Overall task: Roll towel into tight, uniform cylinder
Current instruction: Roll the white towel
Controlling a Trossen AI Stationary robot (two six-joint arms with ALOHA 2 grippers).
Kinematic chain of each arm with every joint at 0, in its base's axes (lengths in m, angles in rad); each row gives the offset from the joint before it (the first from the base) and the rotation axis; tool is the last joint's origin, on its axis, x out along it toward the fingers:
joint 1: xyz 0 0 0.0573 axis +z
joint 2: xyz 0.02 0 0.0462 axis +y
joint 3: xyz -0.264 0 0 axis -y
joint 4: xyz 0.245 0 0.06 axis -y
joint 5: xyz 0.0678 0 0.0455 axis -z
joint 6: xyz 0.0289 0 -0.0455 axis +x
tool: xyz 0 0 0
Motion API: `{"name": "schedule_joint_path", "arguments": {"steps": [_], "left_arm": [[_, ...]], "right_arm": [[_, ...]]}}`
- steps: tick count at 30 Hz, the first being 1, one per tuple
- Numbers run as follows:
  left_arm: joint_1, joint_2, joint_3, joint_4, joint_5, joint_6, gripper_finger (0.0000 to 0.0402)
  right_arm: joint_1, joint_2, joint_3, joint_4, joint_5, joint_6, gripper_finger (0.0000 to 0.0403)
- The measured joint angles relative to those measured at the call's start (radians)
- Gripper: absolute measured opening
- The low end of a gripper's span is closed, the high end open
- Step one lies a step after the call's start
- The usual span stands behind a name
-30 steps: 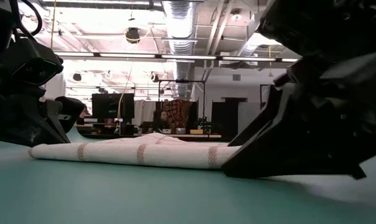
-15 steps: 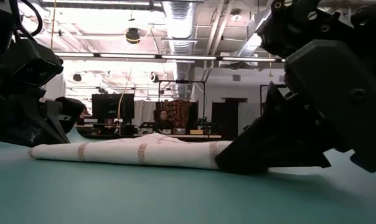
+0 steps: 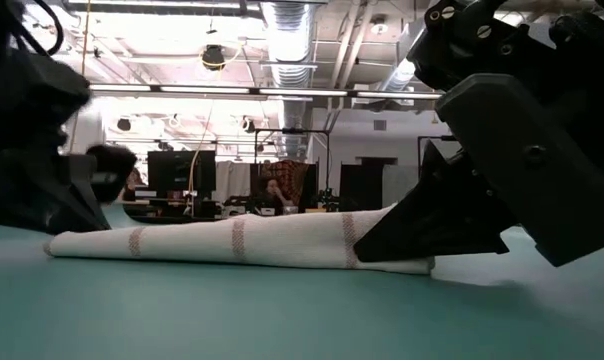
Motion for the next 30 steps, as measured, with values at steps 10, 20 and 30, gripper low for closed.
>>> {"name": "schedule_joint_path", "arguments": {"steps": [10, 20, 30], "left_arm": [[-0.089, 0.0, 0.002, 0.018, -0.26, 0.346, 0.0], [-0.053, 0.0, 0.004, -0.048, -0.212, 0.276, 0.0], [0.071, 0.002, 0.004, -0.074, -0.017, 0.281, 0.0]], "right_arm": [[0.008, 0.001, 0.0, 0.002, 0.0, 0.0, 0.004], [0.008, 0.001, 0.0, 0.003, 0.0, -0.004, 0.004], [0.007, -0.127, -0.005, -0.028, -0.111, -0.086, 0.004]]}}
